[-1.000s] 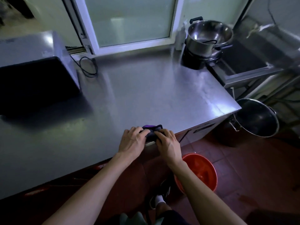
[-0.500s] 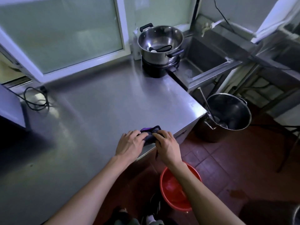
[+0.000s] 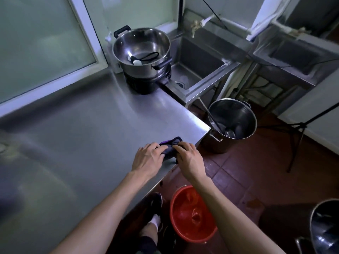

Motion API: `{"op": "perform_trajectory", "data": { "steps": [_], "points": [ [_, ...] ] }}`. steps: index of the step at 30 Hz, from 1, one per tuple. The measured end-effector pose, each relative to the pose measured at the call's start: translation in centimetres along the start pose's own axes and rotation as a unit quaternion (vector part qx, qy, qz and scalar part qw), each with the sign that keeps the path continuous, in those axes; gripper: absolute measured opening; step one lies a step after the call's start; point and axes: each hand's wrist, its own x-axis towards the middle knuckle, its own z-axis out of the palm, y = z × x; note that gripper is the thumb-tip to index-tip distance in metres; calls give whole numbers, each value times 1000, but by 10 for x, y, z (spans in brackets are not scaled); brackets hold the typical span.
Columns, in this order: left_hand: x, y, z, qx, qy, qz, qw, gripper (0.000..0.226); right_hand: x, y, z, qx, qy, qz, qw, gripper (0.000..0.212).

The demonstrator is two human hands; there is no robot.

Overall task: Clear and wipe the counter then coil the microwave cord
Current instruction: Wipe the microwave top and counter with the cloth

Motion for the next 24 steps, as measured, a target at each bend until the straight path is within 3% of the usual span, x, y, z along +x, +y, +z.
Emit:
{"op": "perform_trajectory", "data": {
  "steps": [5, 11, 14, 21, 24],
  "points": [
    [61, -13, -5, -34, 6, 8, 999, 32, 61, 10, -3, -34, -8, 8, 999, 34],
    [124, -25, 1, -87, 88, 16, 992, 25, 137, 34, 0, -85, 24, -27, 996, 38],
    [133, -25, 25, -98, 74, 5, 992, 26, 140, 53, 15, -90, 27, -26, 995, 39],
    [108, -22, 106, -72, -32, -2, 997, 30, 99, 100, 62, -88, -166, 30, 982, 44],
    [96, -26, 121, -26, -34, 45, 998, 40, 89, 105, 70, -69, -172, 48, 982, 43]
  ]
}}
